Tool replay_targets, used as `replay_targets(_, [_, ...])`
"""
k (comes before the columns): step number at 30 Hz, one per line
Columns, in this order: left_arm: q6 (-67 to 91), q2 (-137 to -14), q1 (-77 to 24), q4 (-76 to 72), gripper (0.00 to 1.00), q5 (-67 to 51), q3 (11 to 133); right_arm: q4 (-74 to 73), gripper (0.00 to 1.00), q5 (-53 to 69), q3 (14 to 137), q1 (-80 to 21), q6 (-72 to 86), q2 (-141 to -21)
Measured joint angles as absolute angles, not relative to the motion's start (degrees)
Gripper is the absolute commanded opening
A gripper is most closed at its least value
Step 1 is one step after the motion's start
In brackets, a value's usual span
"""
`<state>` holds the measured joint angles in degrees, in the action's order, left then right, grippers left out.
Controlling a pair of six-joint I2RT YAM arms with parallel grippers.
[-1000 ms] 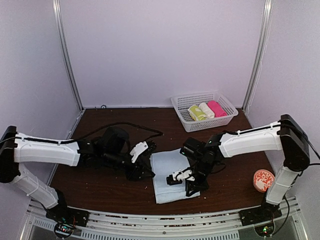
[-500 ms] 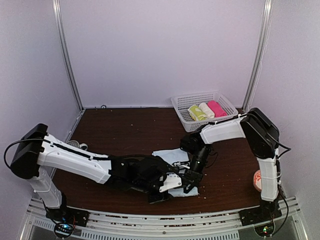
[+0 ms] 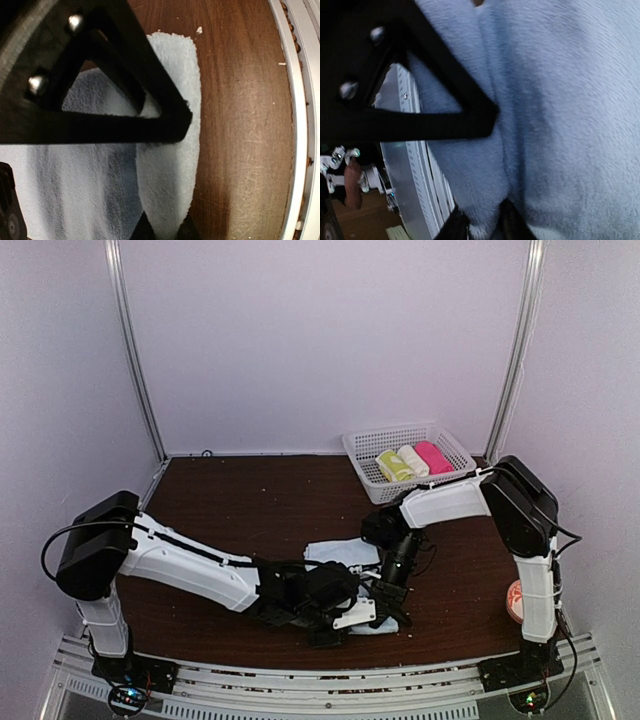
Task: Roll the towels
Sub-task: Roll the towel at the center of the board.
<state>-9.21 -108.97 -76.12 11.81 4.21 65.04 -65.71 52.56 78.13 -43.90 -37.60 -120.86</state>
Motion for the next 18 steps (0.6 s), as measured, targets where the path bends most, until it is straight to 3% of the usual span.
replay_targets(3, [-8.88,-108.97,-75.79,12.16,0.04,1.72,65.30,-67.68,0.41,52.62,78.37,-43.46,-40.66,-119.04])
replay_targets(10, [-5.02,-109.27,-72.49,12.67,0.03,-10.70,65.39,-68.20,0.41,49.82,88.62,-37.06,-39.20,-106.15])
replay_targets(14, [-1.54,-110.85,-68.47,11.77,0.04,-19.90,65.39,-61.58,0.42,47.55,89.58,-32.49,-33.89,-93.54])
replay_targets(18, [3.90,-113.60,-63.61,9.37,0.06,-31.29,65.41,-53.47,0.51,47.46,83.88,-33.01,-28.99,-79.61])
